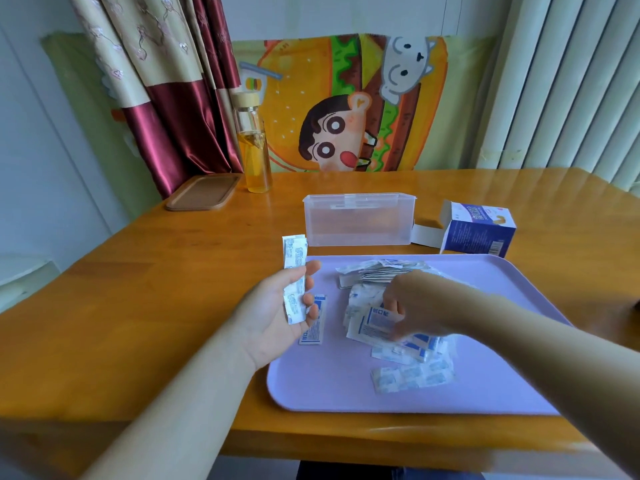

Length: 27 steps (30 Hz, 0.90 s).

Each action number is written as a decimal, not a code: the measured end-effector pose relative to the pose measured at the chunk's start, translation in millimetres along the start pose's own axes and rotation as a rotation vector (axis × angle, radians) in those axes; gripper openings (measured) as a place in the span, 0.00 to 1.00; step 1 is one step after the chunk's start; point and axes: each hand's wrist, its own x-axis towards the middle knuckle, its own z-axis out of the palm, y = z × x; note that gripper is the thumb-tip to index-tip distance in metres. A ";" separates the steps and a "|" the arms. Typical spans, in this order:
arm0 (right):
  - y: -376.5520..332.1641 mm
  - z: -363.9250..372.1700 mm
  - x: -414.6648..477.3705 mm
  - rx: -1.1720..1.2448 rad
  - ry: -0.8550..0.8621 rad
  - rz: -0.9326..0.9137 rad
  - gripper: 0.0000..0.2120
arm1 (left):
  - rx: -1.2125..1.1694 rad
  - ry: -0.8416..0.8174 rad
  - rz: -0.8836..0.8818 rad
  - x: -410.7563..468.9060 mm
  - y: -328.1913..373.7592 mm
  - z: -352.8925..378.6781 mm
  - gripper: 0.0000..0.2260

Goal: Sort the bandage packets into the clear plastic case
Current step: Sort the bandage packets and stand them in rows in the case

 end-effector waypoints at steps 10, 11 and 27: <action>18.2 -15.9 -8.7 0.096 0.114 0.023 0.12 | 0.158 -0.008 0.039 3.5 -7.7 2.6 0.07; 19.3 -18.8 -9.3 0.108 0.125 0.030 0.12 | 0.314 -0.011 0.084 5.3 -11.1 2.7 0.07; 14.6 -15.6 -3.1 0.940 0.279 0.053 0.10 | 0.555 -0.022 0.196 20.6 -17.0 18.5 0.04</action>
